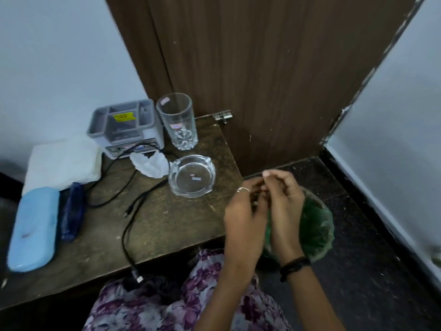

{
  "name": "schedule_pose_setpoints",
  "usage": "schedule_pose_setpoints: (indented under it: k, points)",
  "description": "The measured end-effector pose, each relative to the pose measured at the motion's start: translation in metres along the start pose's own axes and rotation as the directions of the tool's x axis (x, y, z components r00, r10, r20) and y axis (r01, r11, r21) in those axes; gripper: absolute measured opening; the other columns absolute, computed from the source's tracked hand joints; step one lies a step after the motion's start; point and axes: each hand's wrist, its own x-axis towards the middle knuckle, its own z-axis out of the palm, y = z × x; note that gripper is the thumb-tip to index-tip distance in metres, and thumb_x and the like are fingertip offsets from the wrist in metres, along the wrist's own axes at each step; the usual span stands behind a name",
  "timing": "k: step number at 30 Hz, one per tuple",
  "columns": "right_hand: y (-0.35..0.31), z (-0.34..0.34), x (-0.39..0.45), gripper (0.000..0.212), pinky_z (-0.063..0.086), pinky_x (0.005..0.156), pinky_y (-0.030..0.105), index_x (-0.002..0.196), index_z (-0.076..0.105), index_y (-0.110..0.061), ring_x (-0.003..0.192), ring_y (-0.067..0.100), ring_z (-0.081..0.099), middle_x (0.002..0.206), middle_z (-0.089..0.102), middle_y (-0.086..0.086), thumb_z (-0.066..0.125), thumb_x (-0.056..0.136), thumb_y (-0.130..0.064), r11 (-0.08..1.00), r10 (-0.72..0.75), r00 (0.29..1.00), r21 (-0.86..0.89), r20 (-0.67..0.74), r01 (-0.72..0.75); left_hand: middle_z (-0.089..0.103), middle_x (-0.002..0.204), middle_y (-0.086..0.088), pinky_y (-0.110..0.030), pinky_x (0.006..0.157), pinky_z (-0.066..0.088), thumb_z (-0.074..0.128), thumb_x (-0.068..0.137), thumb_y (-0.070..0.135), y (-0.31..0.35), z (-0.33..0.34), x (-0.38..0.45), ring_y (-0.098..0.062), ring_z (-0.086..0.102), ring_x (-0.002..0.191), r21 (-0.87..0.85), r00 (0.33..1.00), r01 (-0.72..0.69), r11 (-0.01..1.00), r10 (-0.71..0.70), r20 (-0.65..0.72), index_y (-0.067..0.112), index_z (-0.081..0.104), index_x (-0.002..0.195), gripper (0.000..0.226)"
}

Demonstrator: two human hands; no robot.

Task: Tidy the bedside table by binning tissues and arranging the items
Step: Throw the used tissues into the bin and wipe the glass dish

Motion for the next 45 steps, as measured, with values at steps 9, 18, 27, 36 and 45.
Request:
schedule_pose_setpoints:
  k: [9,18,27,36,45]
  points:
    - [-0.009,0.146,-0.012,0.011,0.05,0.067,0.03,0.09,0.069,-0.021,0.082,0.012,0.066,0.087,0.071,-0.005,0.061,0.087,-0.027,0.754,-0.142,0.851,-0.502,0.505,0.424,0.071,0.103,-0.004,-0.028,0.08,0.05,0.05,0.088,0.002,-0.033,-0.156,0.042,-0.017,0.066,0.094,0.333,0.964,0.032,0.942,0.059,-0.259,0.015,0.064,0.108,0.028]
    - [0.048,0.21,0.0,0.022,0.039,0.088,0.039,0.099,0.066,-0.006,0.112,0.032,0.044,0.115,0.053,0.012,0.055,0.088,-0.022,0.061,-0.056,0.759,-0.757,0.648,0.651,0.061,0.115,-0.011,-0.042,0.08,0.045,0.044,0.094,0.018,-0.093,-0.189,0.083,-0.03,0.053,0.107,0.818,0.993,0.12,0.563,-0.069,-0.098,0.009,0.057,0.114,0.026]
    - [0.025,0.192,-0.009,0.013,0.038,0.061,0.033,0.09,0.062,-0.009,0.088,0.025,0.056,0.092,0.057,0.006,0.056,0.09,-0.02,0.43,-0.23,0.707,-0.582,0.669,0.69,0.069,0.106,-0.003,-0.031,0.081,0.052,0.05,0.092,0.015,-0.07,-0.188,0.075,-0.016,0.064,0.096,0.453,0.959,0.071,0.889,0.064,-0.276,0.015,0.06,0.112,0.022]
    - [-0.01,0.062,-0.01,0.012,0.038,0.051,0.014,0.083,0.059,-0.023,0.054,-0.001,0.05,0.062,0.058,-0.011,0.059,0.083,-0.035,0.835,-0.264,0.932,-0.424,0.249,0.35,0.07,0.098,0.009,-0.02,0.077,0.051,0.054,0.09,0.016,0.001,-0.091,0.024,-0.002,0.065,0.083,0.174,0.995,-0.09,0.981,0.098,-0.037,0.032,0.056,0.114,0.029]
    - [0.064,-0.115,0.029,0.003,0.039,0.056,0.014,0.087,0.063,-0.017,0.064,-0.001,0.055,0.074,0.064,0.0,0.06,0.088,-0.016,0.737,-0.054,0.997,-0.675,-0.047,0.008,0.057,0.123,-0.015,-0.04,0.091,0.045,0.044,0.092,0.013,-0.04,0.084,-0.021,-0.031,0.055,0.112,0.378,0.831,0.026,0.925,-0.231,0.506,0.013,0.042,0.133,0.04]
